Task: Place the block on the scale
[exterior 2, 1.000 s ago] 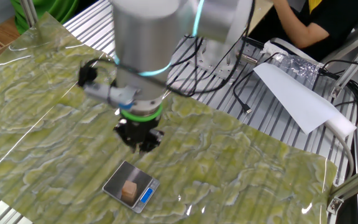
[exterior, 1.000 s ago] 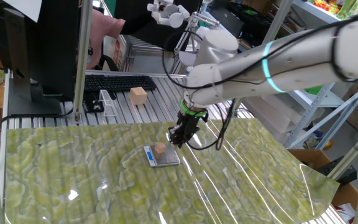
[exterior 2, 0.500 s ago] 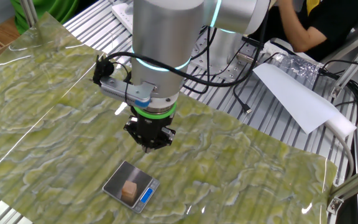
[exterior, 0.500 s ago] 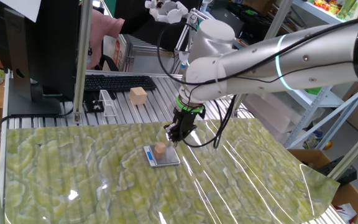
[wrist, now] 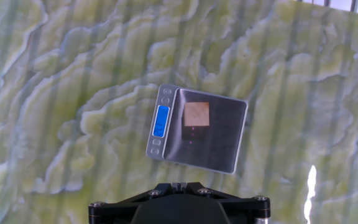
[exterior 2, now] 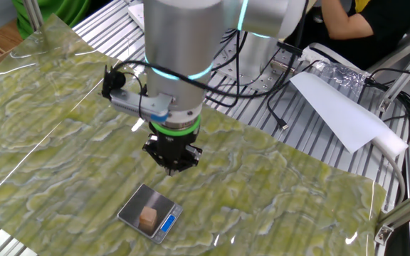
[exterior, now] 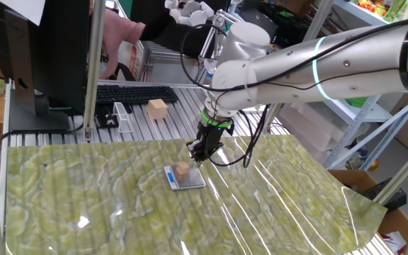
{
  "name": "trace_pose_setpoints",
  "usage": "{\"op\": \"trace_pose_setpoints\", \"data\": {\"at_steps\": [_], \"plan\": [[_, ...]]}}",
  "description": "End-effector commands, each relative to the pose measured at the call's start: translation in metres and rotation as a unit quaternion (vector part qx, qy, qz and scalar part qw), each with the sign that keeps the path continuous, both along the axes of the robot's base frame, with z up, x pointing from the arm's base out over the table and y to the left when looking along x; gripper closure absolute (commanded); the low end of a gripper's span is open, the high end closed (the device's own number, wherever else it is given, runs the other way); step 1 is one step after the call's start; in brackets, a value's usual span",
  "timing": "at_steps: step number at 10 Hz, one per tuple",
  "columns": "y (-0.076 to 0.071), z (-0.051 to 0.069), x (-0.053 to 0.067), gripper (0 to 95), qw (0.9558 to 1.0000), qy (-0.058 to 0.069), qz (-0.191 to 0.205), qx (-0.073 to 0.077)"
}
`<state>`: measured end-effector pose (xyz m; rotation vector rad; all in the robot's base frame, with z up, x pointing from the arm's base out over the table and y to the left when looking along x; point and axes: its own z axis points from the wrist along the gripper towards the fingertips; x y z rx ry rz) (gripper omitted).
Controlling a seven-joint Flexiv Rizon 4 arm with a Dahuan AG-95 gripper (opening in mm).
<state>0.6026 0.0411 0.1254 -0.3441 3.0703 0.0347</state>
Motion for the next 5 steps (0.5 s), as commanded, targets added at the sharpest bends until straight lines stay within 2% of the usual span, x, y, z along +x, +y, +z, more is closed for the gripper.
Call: {"op": "trace_pose_setpoints", "data": {"at_steps": [1,2,4,5], "plan": [[0.0019,-0.0006,0.0004,95.0,0.9996,0.004,-0.027,-0.002],[0.0032,-0.001,-0.0001,95.0,0.9993,0.007,-0.037,-0.001],[0.0065,-0.002,-0.0017,95.0,0.9995,0.008,-0.03,-0.001],[0.0084,-0.0026,-0.0027,95.0,0.9994,0.017,-0.031,-0.005]]}}
